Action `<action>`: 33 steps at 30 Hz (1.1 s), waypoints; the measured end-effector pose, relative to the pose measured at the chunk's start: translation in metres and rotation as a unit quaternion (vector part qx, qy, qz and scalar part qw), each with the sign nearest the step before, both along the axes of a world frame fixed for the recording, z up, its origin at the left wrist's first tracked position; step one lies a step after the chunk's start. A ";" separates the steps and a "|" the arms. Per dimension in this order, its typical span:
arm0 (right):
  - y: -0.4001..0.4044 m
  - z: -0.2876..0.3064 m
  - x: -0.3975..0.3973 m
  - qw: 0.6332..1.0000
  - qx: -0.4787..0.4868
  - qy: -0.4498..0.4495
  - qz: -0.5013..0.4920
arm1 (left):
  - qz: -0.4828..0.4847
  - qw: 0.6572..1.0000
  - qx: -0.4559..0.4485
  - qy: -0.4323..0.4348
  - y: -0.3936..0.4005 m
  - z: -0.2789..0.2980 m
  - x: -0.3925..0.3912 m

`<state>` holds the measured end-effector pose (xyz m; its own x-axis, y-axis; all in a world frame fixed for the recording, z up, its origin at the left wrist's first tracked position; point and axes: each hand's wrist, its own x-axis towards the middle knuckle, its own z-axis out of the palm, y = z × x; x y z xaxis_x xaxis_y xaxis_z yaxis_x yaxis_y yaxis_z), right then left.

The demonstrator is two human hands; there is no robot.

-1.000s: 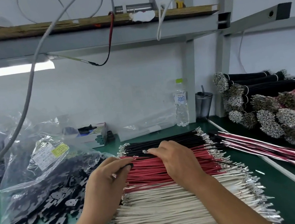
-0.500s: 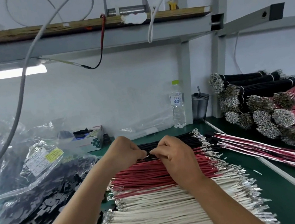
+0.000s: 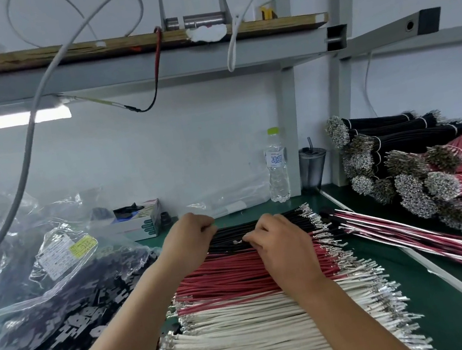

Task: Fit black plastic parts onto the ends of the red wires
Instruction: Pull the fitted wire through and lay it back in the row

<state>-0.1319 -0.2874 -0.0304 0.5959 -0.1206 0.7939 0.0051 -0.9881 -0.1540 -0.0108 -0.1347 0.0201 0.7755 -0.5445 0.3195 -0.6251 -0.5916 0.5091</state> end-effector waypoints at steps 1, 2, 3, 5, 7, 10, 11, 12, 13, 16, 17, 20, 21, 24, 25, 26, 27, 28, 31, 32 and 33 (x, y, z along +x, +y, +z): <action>0.000 0.002 -0.003 1.000 0.013 -0.008 0.011 | -0.009 0.999 -0.041 0.025 0.009 -0.005 -0.002; 0.001 0.004 -0.005 0.999 0.027 -0.016 0.028 | -0.014 0.995 -0.088 0.053 0.018 -0.010 -0.006; 0.002 0.007 -0.008 0.998 0.042 -0.023 0.048 | -0.020 0.987 -0.138 0.077 0.027 -0.016 -0.010; 0.009 0.010 -0.012 0.993 0.068 -0.034 0.090 | -0.014 0.972 -0.213 0.100 0.044 -0.027 -0.022; 0.016 0.013 -0.015 0.989 0.074 -0.039 0.121 | -0.012 0.953 -0.274 0.132 0.058 -0.036 -0.034; 0.028 0.012 -0.017 0.985 0.076 -0.046 0.151 | -0.025 0.930 -0.328 0.164 0.072 -0.045 -0.045; 0.032 0.011 -0.017 0.983 0.079 -0.046 0.160 | -0.033 0.925 -0.338 0.170 0.075 -0.045 -0.046; 0.035 0.011 -0.016 0.981 0.079 -0.045 0.168 | -0.042 0.920 -0.346 0.178 0.077 -0.044 -0.047; 0.038 0.010 -0.016 0.981 0.077 -0.043 0.175 | -0.052 0.913 -0.356 0.190 0.079 -0.044 -0.047; 0.043 0.008 -0.015 0.981 0.068 -0.042 0.178 | -0.077 0.899 -0.368 0.225 0.082 -0.043 -0.047; 0.044 0.007 -0.015 0.981 0.069 -0.042 0.177 | -0.084 0.896 -0.367 0.234 0.082 -0.044 -0.047; 0.045 0.006 -0.016 0.981 0.081 -0.041 0.169 | -0.101 0.880 -0.383 0.262 0.081 -0.045 -0.048; 0.045 0.006 -0.016 0.981 0.086 -0.041 0.166 | -0.105 0.875 -0.388 0.271 0.080 -0.045 -0.048; 0.044 0.005 -0.016 0.981 0.103 -0.048 0.158 | -0.118 0.858 -0.398 0.302 0.080 -0.046 -0.047; 0.043 0.004 -0.016 0.980 0.112 -0.050 0.157 | -0.123 0.855 -0.398 0.310 0.080 -0.047 -0.047; 0.042 0.004 -0.016 0.979 0.121 -0.053 0.156 | -0.128 0.853 -0.397 0.315 0.080 -0.047 -0.046; 0.041 0.003 -0.016 0.978 0.130 -0.055 0.156 | -0.133 0.851 -0.396 0.319 0.080 -0.048 -0.046; 0.041 0.003 -0.016 0.977 0.137 -0.056 0.156 | -0.138 0.848 -0.397 0.324 0.080 -0.049 -0.045; 0.040 0.003 -0.015 0.976 0.142 -0.055 0.158 | -0.145 0.839 -0.404 0.335 0.079 -0.051 -0.044; 0.040 0.003 -0.015 0.976 0.140 -0.053 0.158 | -0.143 0.840 -0.403 0.333 0.079 -0.052 -0.044; 0.040 0.003 -0.015 0.977 0.136 -0.051 0.158 | -0.141 0.846 -0.397 0.327 0.079 -0.052 -0.043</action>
